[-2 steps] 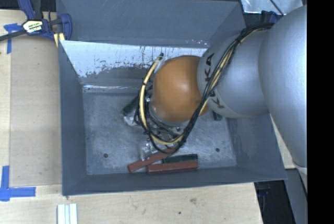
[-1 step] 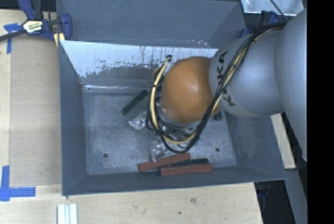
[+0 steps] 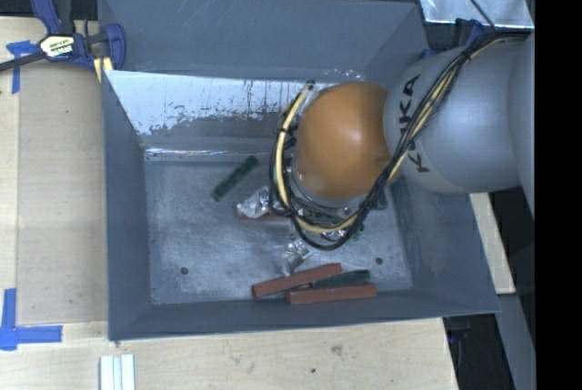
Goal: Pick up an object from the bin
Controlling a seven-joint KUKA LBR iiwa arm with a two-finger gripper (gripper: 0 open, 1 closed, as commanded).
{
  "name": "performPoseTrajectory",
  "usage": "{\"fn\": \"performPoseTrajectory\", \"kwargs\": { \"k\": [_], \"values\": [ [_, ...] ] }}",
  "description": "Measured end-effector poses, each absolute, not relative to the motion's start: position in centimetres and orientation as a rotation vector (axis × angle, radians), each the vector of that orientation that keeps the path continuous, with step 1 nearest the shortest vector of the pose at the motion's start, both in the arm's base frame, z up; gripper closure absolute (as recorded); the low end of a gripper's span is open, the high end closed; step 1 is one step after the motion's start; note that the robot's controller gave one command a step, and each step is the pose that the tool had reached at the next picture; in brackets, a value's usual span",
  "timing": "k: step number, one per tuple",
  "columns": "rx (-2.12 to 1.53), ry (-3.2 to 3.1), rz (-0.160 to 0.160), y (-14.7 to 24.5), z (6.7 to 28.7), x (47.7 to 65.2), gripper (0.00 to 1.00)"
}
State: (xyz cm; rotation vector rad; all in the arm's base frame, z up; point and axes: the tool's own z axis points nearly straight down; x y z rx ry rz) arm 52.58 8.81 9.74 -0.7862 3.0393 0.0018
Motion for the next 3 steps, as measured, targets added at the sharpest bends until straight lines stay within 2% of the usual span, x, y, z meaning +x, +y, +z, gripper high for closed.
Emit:
{"fn": "performPoseTrajectory", "kwargs": {
  "k": [1, 2, 3],
  "values": [
    [-0.823, 3.031, 0.001, 8.1, 13.9, 55.3, 0.00],
    [-0.949, 2.981, 0.003, 6.1, 9.5, 57.1, 1.00],
    [-0.949, 2.982, 0.003, 6.1, 9.5, 57.1, 1.00]
  ]
}}
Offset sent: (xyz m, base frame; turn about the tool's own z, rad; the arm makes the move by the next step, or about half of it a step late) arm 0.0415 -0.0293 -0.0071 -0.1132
